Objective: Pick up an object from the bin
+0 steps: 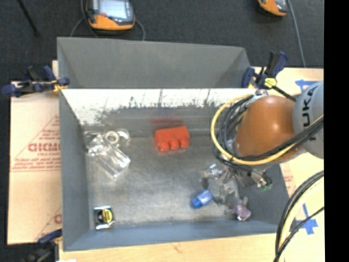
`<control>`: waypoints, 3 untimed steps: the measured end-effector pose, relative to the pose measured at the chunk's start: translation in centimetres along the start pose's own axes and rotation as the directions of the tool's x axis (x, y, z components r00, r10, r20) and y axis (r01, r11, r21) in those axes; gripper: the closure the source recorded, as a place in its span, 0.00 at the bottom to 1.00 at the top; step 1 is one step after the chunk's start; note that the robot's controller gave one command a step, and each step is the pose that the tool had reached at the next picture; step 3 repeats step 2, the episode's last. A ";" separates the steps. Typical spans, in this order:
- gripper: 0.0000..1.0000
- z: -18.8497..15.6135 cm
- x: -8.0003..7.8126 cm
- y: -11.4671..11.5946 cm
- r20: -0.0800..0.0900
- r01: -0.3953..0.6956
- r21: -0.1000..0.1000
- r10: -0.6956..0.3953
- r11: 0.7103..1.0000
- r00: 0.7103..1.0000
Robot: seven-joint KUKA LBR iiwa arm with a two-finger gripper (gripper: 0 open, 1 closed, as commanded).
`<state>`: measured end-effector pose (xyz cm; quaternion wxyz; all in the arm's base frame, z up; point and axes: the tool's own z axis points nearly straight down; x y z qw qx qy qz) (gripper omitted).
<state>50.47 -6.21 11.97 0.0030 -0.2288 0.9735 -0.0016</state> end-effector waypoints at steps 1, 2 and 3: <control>1.00 -3.5 0.2 0.3 0.001 0.040 -0.001 -0.040 0.999 0.999; 1.00 -9.8 -0.9 0.8 0.004 0.039 0.001 -0.039 0.999 0.999; 1.00 -9.8 -0.9 0.8 0.004 0.039 0.001 -0.039 0.999 0.999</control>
Offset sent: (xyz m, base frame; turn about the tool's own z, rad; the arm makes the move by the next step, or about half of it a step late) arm -0.0046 0.0024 0.0331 -0.0412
